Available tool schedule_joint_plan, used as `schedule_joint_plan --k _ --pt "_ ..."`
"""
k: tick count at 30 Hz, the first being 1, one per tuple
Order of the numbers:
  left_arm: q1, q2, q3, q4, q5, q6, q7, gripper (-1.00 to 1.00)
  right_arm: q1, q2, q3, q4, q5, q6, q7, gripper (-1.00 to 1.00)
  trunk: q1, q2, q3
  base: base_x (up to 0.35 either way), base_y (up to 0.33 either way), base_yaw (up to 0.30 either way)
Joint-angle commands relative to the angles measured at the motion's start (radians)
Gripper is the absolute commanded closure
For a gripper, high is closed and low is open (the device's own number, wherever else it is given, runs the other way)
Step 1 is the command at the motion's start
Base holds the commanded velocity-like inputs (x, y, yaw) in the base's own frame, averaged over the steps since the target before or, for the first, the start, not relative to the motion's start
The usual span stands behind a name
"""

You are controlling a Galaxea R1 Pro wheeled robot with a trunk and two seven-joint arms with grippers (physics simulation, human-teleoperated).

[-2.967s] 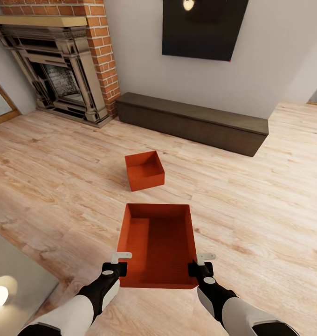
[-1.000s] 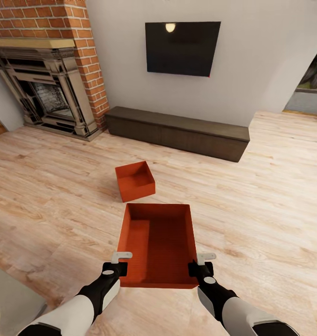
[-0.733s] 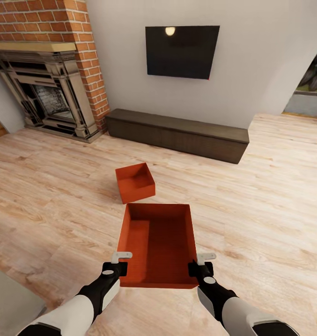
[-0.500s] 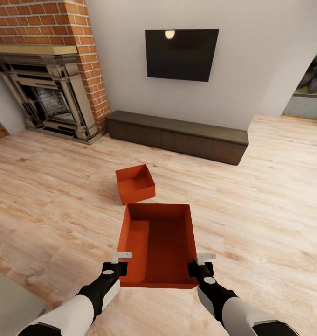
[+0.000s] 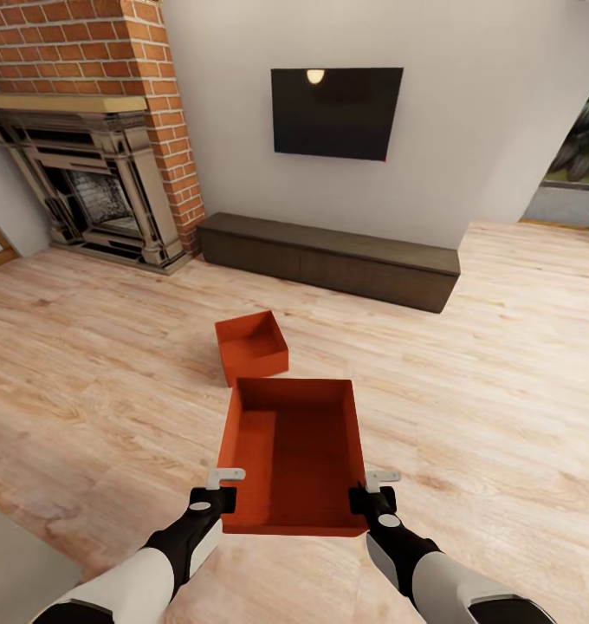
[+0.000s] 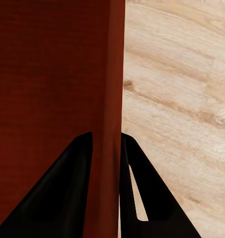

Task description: Move the two storage containers from the living room to the garage. In the garage, place one container on the floor and stack the other container on top of it (either order is fine).

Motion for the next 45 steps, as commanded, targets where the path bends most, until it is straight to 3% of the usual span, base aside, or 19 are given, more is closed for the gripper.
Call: schedule_joint_plan --k 1,45 --pt "-0.001 -0.001 0.041 -0.019 -0.006 0.003 0.043 1.0 0.0 0.003 -0.027 0.004 -0.004 -0.002 -0.008 1.0 0.0 -0.001 0.001 0.0 0.0 0.0" --pt "-0.001 -0.001 0.042 -0.021 -0.006 0.002 0.043 1.0 0.0 0.003 -0.027 0.005 -0.004 -0.002 -0.008 1.0 0.0 -0.001 0.068 0.0 0.0 0.0"
